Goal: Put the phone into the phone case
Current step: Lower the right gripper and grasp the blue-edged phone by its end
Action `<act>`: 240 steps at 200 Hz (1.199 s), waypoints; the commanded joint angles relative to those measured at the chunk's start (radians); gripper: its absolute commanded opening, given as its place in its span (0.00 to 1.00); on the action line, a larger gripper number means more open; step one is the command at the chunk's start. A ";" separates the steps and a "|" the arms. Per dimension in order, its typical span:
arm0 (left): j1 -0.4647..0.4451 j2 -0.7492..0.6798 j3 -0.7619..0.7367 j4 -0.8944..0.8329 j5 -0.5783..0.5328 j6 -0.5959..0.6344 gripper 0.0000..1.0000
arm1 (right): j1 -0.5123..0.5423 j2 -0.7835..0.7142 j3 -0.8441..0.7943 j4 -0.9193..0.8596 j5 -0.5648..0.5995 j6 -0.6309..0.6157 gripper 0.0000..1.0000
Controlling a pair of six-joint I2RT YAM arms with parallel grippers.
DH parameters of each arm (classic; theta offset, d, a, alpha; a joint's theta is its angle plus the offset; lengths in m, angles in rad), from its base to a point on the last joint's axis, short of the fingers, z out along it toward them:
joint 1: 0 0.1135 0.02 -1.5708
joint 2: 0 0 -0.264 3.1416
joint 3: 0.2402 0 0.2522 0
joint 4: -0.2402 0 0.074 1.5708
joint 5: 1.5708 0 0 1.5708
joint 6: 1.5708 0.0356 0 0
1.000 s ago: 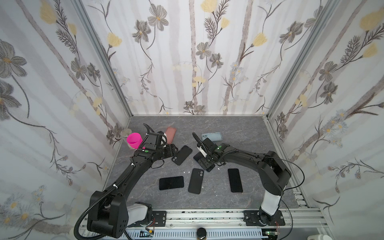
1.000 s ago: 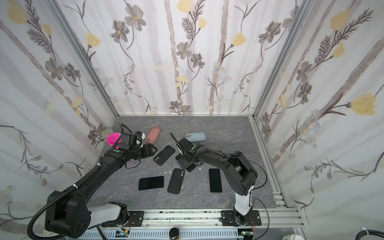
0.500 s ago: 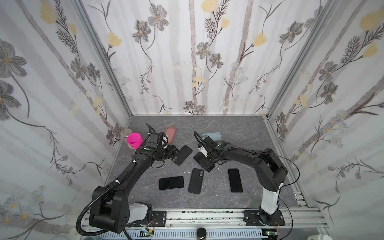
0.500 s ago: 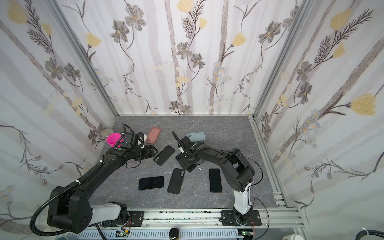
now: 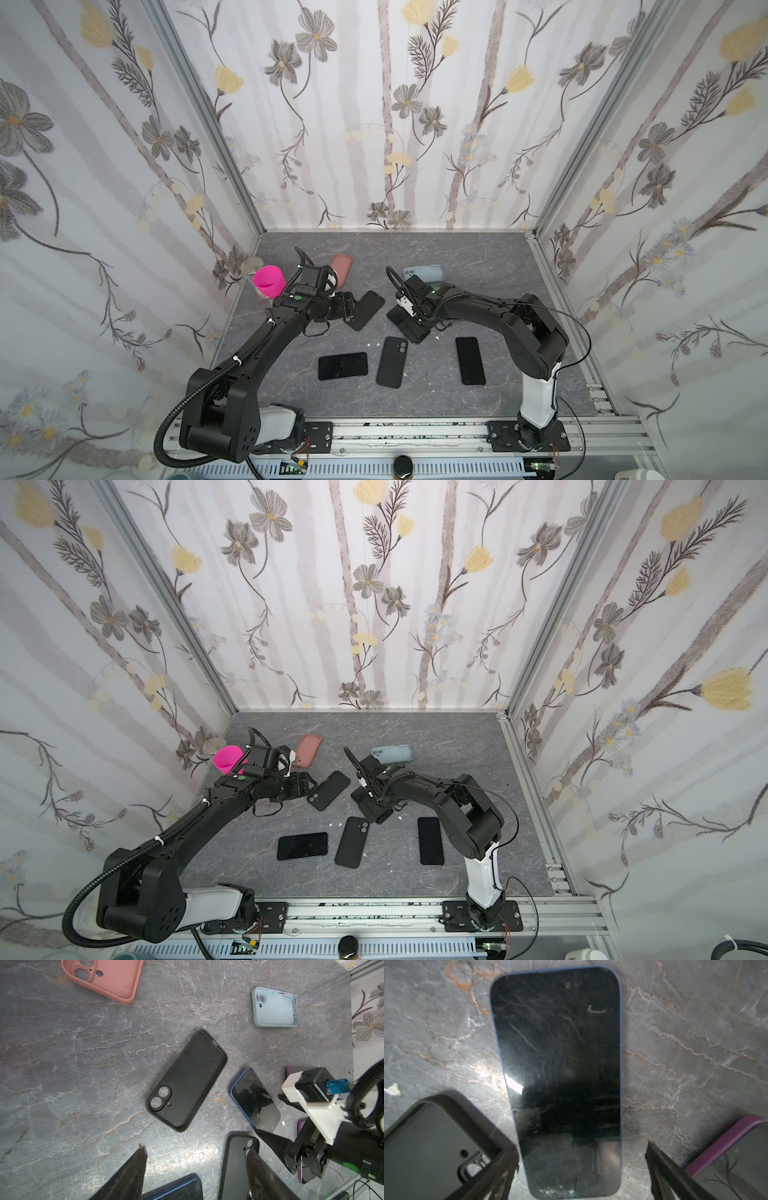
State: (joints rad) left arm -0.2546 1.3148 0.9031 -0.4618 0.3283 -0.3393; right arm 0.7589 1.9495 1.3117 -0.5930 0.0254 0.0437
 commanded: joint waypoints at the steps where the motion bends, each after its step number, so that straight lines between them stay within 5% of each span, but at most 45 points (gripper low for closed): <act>1: -0.003 0.001 0.005 -0.001 -0.006 0.010 0.75 | 0.000 0.013 0.015 -0.025 0.007 -0.017 0.94; 92: -0.004 0.003 0.016 -0.004 -0.026 0.018 0.75 | -0.008 0.058 0.033 -0.044 -0.007 -0.023 0.86; 240: -0.007 0.004 0.039 -0.017 -0.041 0.015 0.75 | -0.049 0.044 0.026 -0.046 -0.003 -0.052 0.57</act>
State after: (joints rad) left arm -0.2604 1.3201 0.9276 -0.4751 0.2985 -0.3325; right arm 0.7151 1.9926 1.3483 -0.6029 -0.0078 0.0093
